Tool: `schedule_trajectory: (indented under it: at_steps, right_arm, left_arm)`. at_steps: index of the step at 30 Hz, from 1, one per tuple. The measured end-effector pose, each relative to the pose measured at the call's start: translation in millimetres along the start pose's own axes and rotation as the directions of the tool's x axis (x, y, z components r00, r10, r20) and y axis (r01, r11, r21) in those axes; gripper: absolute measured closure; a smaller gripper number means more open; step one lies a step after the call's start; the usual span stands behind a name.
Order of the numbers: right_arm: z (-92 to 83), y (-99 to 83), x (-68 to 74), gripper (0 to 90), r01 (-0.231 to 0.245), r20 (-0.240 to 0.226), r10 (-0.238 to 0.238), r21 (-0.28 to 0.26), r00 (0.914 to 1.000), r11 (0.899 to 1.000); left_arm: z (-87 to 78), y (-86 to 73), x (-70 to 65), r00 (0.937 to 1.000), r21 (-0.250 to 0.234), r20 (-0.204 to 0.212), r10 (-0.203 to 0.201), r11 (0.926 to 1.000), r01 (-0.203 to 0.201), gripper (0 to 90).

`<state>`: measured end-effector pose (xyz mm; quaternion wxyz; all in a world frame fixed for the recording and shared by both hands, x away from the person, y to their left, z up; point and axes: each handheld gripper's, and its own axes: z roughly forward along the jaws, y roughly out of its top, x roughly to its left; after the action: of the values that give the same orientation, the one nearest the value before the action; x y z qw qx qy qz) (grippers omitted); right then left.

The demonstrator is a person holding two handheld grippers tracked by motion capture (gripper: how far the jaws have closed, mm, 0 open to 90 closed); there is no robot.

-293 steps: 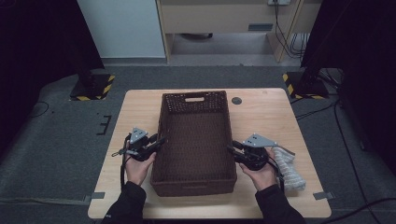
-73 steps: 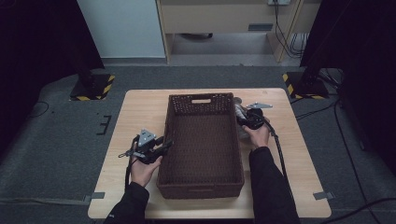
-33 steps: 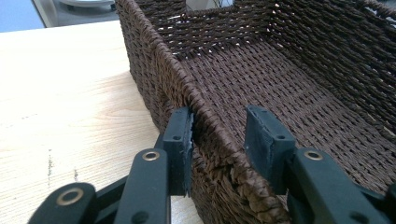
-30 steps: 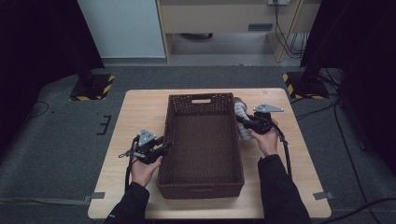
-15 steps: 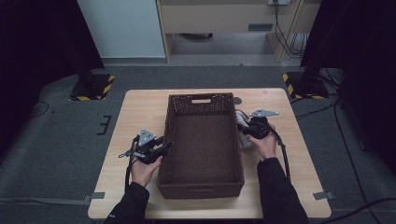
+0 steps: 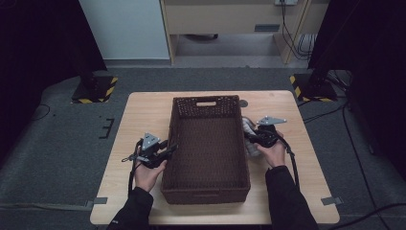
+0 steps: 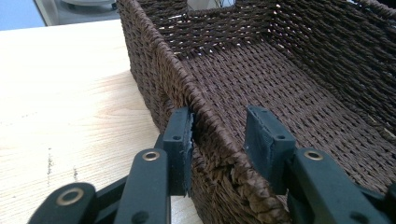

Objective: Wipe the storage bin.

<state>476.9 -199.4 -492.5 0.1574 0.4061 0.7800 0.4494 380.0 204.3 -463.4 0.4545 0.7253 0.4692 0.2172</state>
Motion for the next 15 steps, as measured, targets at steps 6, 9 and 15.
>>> schedule_trajectory:
  at_steps: [6,9,15]
  right_arm:
    - [11.8,-11.4,-0.3,73.3,-0.009,0.022,0.008,0.061,0.9997,0.998]
    - [-1.2,0.3,1.6,73.3,-0.002,0.014,0.002,0.031,0.9999,1.000]
    - [-37.3,21.1,9.1,73.3,0.015,-0.019,-0.017,-0.093,0.9997,0.996]
  left_arm:
    - [0.0,0.0,0.0,1.0000,0.001,0.000,-0.001,1.0000,0.001,60.5]
    - [0.0,0.0,0.1,1.0000,0.000,0.000,-0.002,1.0000,0.002,60.5]
    - [0.0,0.0,-0.1,1.0000,0.001,-0.002,-0.003,1.0000,0.003,60.6]
